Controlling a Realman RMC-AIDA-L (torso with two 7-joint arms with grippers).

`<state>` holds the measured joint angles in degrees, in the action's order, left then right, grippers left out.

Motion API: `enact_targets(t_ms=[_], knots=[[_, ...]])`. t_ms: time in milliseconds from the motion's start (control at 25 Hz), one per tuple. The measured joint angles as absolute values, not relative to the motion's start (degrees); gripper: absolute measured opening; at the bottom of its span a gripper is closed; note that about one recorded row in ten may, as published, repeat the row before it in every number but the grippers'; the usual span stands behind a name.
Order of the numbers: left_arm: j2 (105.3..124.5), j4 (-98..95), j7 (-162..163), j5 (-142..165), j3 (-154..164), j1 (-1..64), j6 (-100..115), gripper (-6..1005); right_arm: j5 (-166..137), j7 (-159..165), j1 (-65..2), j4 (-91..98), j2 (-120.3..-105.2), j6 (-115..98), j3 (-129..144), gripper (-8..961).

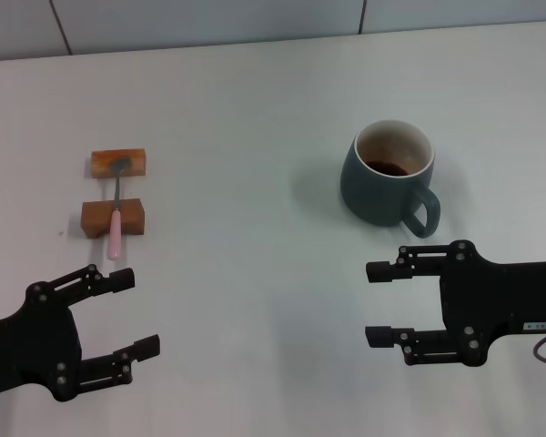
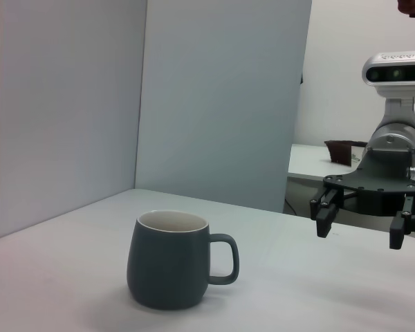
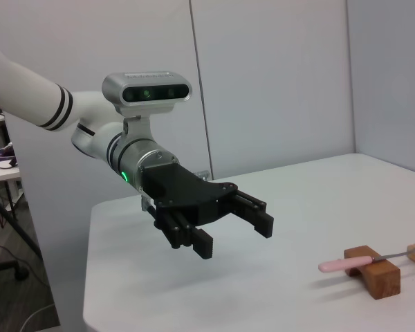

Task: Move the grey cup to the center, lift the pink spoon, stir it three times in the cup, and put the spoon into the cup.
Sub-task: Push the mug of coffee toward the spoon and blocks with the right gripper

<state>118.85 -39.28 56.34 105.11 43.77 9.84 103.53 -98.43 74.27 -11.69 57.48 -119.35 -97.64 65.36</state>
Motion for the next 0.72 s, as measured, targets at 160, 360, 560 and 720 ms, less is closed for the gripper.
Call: enact_targets(t_ms=[160, 360, 560, 720], knots=[[118.83, -39.28, 56.34, 105.11, 43.77, 9.82, 103.53, 815, -98.43, 74.27, -11.69, 57.43, -119.35, -97.64, 65.39, 657], [118.82, -39.28, 56.34, 105.11, 43.93, 9.71, 103.57, 816, -98.23, 73.90, -11.67, 57.41, -119.37, -97.66, 65.37, 625], [118.82, -39.28, 56.33, 105.11, 43.94, 9.66, 103.53, 815, -90.36, 72.94, -11.06, 56.24, -119.31, -90.91, 61.50, 593], [118.82, -39.28, 56.34, 105.11, 43.97, 9.66, 103.53, 815, -82.52, 68.84, -11.35, 50.84, -119.43, -82.57, 56.60, 567]])
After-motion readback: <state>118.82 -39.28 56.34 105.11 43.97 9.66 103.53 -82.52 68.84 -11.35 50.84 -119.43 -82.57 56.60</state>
